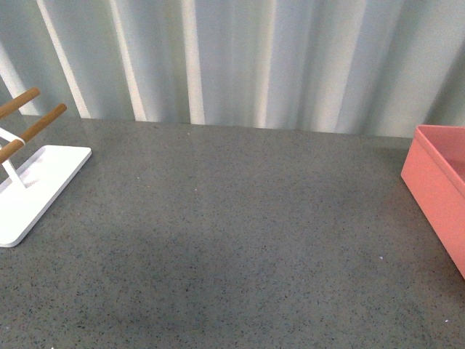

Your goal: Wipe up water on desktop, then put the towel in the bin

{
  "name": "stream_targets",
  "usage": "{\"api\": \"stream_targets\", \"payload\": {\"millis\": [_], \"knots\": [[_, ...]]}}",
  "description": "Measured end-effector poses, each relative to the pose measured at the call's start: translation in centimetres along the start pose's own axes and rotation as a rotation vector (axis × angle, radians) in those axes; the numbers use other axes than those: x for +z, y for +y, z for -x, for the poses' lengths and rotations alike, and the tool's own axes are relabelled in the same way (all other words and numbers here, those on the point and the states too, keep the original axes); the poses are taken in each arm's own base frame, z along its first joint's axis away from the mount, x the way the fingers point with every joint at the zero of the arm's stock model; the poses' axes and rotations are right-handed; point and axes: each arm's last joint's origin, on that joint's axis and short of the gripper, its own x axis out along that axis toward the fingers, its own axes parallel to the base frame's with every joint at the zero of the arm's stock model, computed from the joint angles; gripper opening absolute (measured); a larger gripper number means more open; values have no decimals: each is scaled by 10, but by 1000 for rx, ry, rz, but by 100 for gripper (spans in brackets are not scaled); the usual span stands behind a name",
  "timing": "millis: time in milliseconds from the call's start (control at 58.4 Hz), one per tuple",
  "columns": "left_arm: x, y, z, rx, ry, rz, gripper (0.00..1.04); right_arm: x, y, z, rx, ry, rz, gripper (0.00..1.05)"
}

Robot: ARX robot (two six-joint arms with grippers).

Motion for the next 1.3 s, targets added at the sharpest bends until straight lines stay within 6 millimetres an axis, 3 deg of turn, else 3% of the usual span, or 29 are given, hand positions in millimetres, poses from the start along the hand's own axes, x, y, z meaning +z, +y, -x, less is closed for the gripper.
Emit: {"api": "stream_targets", "payload": {"millis": [154, 291, 531, 771, 873, 959, 1301], "knots": [[0, 0, 0, 0, 0, 0, 98, 28, 21, 54, -46, -197, 52, 98], [0, 0, 0, 0, 0, 0, 98, 36, 51, 100, 13, -352, 106, 98], [0, 0, 0, 0, 0, 0, 98, 12, 109, 170, 171, -486, 170, 98], [0, 0, 0, 0, 0, 0, 98, -13, 146, 200, 256, -518, 170, 98], [0, 0, 0, 0, 0, 0, 98, -23, 164, 203, -60, -664, -10, 80], [0, 0, 0, 0, 0, 0, 98, -39, 170, 203, -167, -739, -169, 66], [0, 0, 0, 0, 0, 0, 98, -86, 185, 180, -159, -730, -278, 4]]}}
